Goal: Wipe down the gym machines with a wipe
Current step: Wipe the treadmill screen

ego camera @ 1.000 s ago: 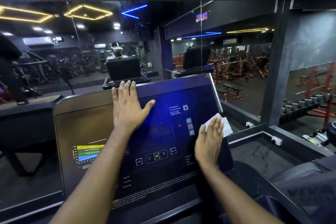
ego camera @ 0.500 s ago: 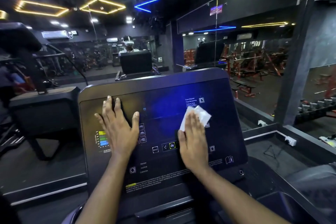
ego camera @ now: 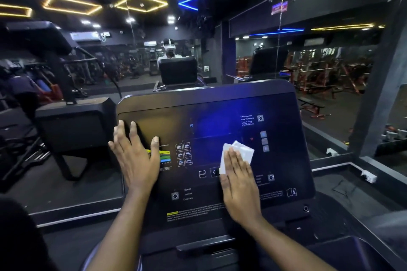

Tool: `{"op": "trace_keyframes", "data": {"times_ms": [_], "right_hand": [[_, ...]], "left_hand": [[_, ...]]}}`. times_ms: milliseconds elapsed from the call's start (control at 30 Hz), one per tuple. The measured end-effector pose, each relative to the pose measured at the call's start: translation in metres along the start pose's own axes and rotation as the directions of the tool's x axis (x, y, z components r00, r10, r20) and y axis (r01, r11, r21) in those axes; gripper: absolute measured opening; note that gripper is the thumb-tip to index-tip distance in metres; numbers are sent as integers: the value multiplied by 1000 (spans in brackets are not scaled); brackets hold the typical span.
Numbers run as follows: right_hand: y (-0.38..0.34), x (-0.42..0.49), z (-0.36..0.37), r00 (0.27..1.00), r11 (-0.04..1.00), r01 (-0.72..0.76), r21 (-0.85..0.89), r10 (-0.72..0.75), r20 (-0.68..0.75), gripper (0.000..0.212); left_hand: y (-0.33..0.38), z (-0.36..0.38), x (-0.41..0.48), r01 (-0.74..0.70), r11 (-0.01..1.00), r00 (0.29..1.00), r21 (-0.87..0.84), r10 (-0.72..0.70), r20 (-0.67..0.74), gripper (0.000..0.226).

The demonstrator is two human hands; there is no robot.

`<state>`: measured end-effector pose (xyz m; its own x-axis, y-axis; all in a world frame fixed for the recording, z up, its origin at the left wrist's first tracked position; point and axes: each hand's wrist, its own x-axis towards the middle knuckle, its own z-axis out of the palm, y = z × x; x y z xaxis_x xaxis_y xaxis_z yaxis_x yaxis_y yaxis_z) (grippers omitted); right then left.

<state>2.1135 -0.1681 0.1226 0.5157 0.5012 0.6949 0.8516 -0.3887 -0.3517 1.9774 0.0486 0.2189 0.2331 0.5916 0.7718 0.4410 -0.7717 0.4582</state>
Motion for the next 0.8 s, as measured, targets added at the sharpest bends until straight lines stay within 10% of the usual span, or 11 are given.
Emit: {"op": "trace_keyframes", "data": {"times_ms": [133,367,567,800], "right_hand": [[-5,56,-6,962,969,-238,64,244,-119,62],[-20,16,-1,983,992,122,-29,-117,138,63],[-27,51,5,989,989,-149,-2,149,-11,64],[-42,-19,28,957,976,219,-11,-212,197,65]], "left_hand": [[-8,-12,-8,77,992,997,-103,-75,26,66],[-17,-28,-15,121,977,990,-174,-107,87,59],[-27,-39,-24,142,982,972,-121,-116,204,66],[-40,-45,-24,129,987,944,-98,-91,318,74]]}}
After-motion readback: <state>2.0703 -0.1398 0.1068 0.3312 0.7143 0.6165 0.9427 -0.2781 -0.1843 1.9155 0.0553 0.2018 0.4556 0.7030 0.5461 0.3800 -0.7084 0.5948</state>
